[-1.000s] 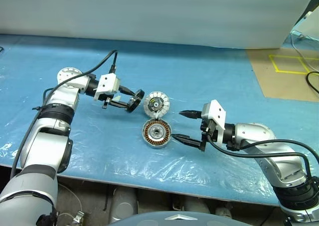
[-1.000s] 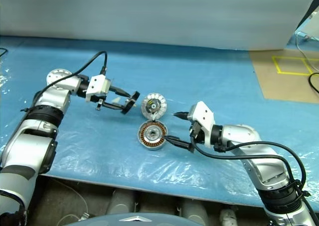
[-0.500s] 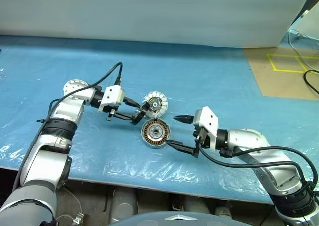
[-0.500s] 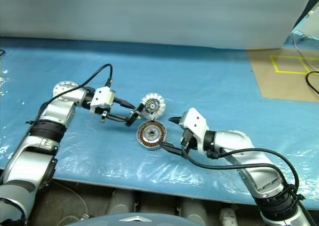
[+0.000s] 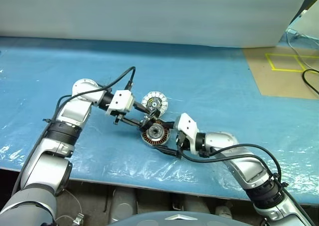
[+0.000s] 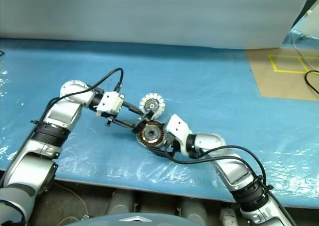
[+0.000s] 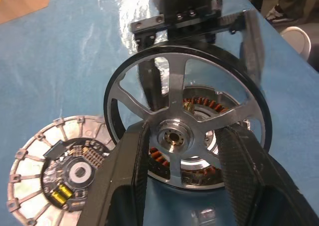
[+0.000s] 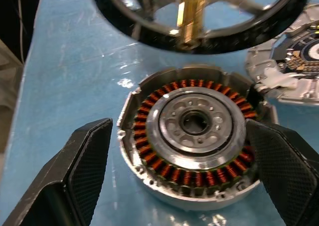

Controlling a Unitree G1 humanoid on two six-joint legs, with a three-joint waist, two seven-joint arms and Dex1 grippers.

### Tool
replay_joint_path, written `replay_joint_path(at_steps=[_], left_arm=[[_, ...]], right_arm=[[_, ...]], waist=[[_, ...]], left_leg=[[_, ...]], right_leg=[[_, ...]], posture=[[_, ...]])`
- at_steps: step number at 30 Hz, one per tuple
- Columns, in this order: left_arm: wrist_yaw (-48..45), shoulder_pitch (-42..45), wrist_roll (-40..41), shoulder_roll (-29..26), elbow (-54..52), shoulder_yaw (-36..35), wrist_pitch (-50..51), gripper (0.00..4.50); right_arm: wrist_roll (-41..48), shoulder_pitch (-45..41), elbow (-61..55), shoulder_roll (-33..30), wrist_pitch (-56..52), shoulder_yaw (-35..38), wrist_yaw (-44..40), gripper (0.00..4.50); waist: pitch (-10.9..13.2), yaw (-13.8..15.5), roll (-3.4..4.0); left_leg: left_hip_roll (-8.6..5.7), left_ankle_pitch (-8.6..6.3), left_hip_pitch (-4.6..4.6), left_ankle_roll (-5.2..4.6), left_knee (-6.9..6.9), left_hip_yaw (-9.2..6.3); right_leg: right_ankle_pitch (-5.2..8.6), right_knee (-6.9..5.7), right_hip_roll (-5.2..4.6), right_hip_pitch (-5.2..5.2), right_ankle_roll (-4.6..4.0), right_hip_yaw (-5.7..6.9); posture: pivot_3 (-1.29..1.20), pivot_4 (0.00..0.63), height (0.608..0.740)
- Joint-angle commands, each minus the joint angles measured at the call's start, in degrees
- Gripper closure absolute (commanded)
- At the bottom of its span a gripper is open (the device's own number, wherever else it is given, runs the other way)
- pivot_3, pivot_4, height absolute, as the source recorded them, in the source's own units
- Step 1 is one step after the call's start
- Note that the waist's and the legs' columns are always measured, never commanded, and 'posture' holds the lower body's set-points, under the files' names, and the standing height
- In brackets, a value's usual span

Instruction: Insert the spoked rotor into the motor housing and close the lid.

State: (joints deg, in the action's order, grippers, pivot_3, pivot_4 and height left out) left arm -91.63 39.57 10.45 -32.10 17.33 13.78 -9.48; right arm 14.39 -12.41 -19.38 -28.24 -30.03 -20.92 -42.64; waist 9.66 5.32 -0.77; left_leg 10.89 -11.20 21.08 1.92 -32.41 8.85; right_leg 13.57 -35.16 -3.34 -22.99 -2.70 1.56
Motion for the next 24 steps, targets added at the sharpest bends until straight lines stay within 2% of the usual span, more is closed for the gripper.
replay_joint_path(at_steps=[1,6,11,15,19,24], left_arm=[[2.73,-2.17,1.21,0.54,-3.33,-0.61,0.22,2.73],[7.52,-3.83,0.66,1.52,-3.05,-1.48,0.78,2.73],[9.44,-4.16,0.78,1.84,-2.28,-1.34,-0.37,2.73],[10.09,-3.34,1.93,2.59,-3.01,-1.54,1.37,2.73],[10.19,-2.77,1.79,2.83,-1.98,-1.42,0.88,2.73],[9.61,-2.39,1.82,2.04,-0.87,-1.71,0.29,2.73]], right_arm=[[-0.95,1.15,3.91,-0.20,4.50,1.17,-1.35,0.00],[-1.06,6.93,6.73,-2.92,11.95,4.91,-3.57,0.00],[-0.59,16.32,7.27,-7.51,20.57,10.88,-6.39,0.00],[0.67,20.59,6.15,-8.86,23.99,14.76,-7.35,0.00],[2.97,22.00,1.54,-9.73,22.18,17.94,-7.75,0.00],[7.91,20.68,-9.66,-12.62,13.12,22.20,-6.29,0.00]], waist=[[0.00,0.01,0.00],[-0.01,0.23,0.00],[-0.02,0.30,0.04],[-0.02,0.02,0.04],[-0.03,0.10,0.07],[-0.03,0.15,0.08]], left_leg=[[0.02,0.00,-0.01,0.00,0.00,0.00],[-0.01,0.00,-0.01,-0.01,-0.08,-0.02],[-0.01,0.00,0.00,-0.06,-0.12,-0.03],[0.03,0.02,-0.10,-0.17,-0.13,-0.01],[0.04,0.01,-0.10,-0.32,-0.11,0.00],[0.02,0.01,-0.08,-0.36,-0.10,0.00]], right_leg=[[0.00,-0.03,0.01,0.00,0.00,0.00],[0.12,-0.06,-0.04,0.05,-0.19,0.02],[0.12,0.10,-0.05,0.16,-0.20,0.03],[0.12,0.11,-0.02,0.19,-0.21,0.01],[0.13,0.10,-0.01,0.16,-0.22,0.02],[0.12,0.11,-0.01,0.15,-0.21,0.01]], posture=[[0.00,0.150,0.740],[0.00,0.150,0.740],[0.00,0.150,0.740],[0.00,0.150,0.740],[0.00,0.150,0.740],[0.00,0.150,0.740]])
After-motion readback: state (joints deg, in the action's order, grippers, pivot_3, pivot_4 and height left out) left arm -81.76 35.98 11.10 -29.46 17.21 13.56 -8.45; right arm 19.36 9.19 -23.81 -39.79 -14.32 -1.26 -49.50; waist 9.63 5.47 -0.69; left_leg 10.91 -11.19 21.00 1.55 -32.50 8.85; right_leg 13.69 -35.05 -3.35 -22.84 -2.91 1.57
